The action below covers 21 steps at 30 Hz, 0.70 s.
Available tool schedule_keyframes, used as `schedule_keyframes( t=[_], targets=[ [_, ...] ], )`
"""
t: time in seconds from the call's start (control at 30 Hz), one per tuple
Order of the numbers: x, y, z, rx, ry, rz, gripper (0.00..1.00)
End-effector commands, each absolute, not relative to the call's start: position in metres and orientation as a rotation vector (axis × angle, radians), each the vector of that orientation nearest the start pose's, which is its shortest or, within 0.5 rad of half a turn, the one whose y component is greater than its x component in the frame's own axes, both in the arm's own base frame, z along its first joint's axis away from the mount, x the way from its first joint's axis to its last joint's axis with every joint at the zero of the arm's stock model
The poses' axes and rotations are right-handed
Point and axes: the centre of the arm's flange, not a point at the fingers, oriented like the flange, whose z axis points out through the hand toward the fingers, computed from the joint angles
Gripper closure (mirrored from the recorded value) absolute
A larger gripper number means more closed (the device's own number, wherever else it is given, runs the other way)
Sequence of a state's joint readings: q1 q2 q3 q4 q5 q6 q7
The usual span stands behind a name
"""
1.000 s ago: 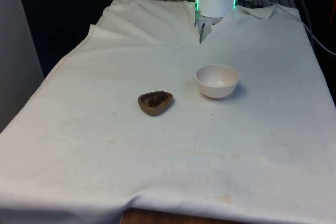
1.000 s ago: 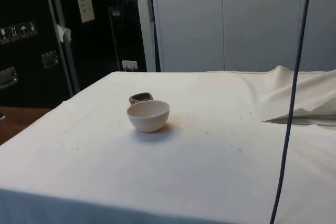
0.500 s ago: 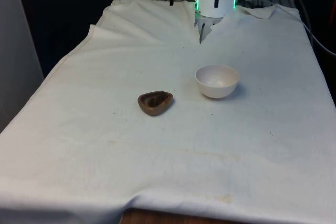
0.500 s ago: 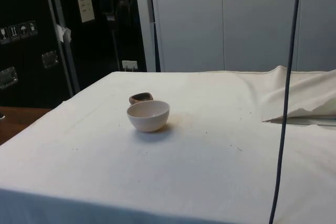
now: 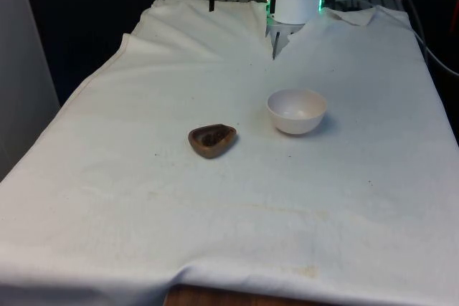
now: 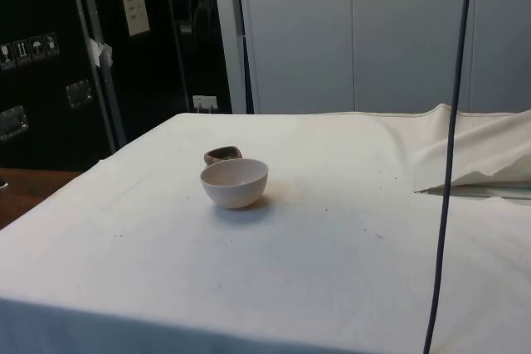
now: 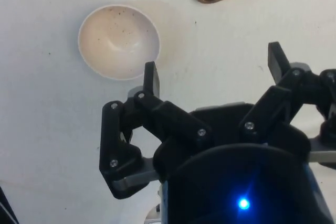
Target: Pour the coffee beans from the cup into the bowl.
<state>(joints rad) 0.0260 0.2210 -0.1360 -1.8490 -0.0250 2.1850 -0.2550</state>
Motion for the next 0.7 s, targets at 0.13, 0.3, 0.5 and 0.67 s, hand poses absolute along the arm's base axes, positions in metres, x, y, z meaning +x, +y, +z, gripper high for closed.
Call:
schedule_keyframes(
  t=[0.13, 0.3, 0.5, 0.67],
  targets=[
    [0.622, -0.074, 0.413, -3.192, -0.292, -0.192, 0.00],
    [0.623, -0.082, 0.401, -3.192, -0.340, -0.182, 0.00],
    [0.628, -0.089, 0.385, -3.193, -0.397, -0.159, 0.00],
    [0.632, -0.093, 0.375, -3.193, -0.434, -0.143, 0.00]
  ],
)
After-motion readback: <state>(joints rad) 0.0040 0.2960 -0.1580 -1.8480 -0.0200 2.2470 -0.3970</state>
